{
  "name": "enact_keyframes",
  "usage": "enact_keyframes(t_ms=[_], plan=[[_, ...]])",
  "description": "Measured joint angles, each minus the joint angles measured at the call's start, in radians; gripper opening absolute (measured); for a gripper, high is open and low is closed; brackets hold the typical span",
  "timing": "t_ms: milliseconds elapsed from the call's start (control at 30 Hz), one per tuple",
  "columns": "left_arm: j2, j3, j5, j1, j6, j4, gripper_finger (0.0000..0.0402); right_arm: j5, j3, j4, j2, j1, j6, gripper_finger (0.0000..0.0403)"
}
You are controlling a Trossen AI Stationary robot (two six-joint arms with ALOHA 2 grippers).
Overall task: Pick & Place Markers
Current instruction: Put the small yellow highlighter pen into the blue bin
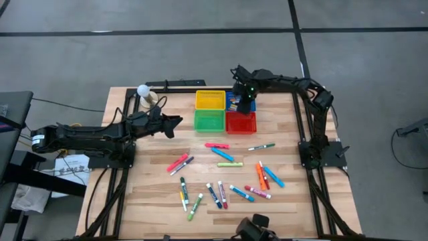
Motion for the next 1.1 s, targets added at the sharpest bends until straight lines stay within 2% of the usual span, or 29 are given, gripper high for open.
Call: enact_keyframes(t_ms=[167, 300, 833, 1100], plan=[[0.0, 0.0, 0.031, 0.0, 0.0, 0.0, 0.0104, -0.016, 0.116, -0.159, -0.014, 0.029, 0.016, 0.008], [0.0, 0.0, 0.064, 0.0, 0.0, 0.0, 0.0104, -0.027, 0.163, -0.191, -0.065, 0.08, 0.051, 0.0079], [0.0, 0.0, 0.289, 0.0, 0.049, 0.0, 0.0104, -0.015, 0.164, -0.328, -0.349, 0.37, 0.333, 0.0079], [0.0, 0.0, 0.499, -0.002, 0.029, 0.0, 0.0104, -0.016, 0.147, -0.315, -0.457, 0.505, 0.371, 0.0079]])
